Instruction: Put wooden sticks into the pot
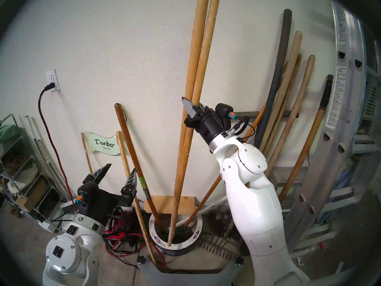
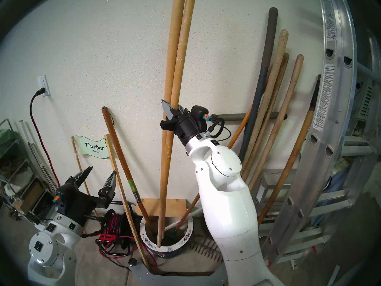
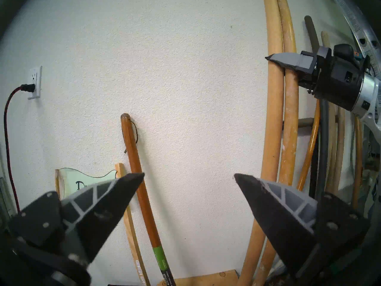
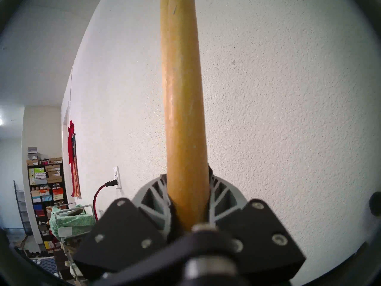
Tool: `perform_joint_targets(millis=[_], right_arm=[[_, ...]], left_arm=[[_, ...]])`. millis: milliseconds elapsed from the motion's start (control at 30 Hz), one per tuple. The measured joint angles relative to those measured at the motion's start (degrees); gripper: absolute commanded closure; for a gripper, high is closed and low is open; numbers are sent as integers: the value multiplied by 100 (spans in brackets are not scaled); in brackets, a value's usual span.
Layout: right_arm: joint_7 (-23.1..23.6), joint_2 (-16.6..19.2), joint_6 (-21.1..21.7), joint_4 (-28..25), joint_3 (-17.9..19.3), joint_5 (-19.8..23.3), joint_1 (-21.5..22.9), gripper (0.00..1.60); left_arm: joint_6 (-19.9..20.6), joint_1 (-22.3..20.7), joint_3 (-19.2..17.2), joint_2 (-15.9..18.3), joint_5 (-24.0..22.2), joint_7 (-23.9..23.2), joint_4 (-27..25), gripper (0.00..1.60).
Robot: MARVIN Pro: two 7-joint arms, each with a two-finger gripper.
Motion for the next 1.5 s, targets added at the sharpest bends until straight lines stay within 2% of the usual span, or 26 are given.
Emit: perform_joint_targets(millis=[567,1000,1500], right_arm=[[23,-92,-391,783,-70,-143,109,160],[77,-35,-652,1034,146,-214,-147,160],[-53,27,-626,1331,301,-331,-461,160]], left_arm=[[-6,2,1,4,-5,4,0,0],[-8,4,2,8,-8,4,0,0],[-9,5,3,12,-10,6,0,0]])
